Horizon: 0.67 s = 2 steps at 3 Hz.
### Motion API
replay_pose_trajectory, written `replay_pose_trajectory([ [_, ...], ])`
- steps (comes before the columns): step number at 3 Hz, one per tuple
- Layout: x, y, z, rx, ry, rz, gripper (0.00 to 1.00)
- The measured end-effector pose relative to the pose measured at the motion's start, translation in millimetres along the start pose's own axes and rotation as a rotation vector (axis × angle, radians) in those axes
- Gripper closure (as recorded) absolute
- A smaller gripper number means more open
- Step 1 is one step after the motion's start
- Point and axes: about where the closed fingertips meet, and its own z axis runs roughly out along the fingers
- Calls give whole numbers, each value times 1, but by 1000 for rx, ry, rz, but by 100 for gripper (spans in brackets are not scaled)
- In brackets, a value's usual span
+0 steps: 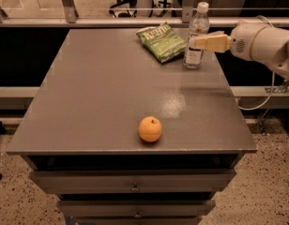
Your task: Move blue plastic bottle near green jalapeno chip bag
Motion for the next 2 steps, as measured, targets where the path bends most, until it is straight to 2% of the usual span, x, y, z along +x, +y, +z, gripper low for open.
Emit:
replay_pose_trajectory([
  [1, -26, 20, -69, -94, 62, -42, 0],
  [2, -16, 37, -68, -155, 94, -41, 0],
])
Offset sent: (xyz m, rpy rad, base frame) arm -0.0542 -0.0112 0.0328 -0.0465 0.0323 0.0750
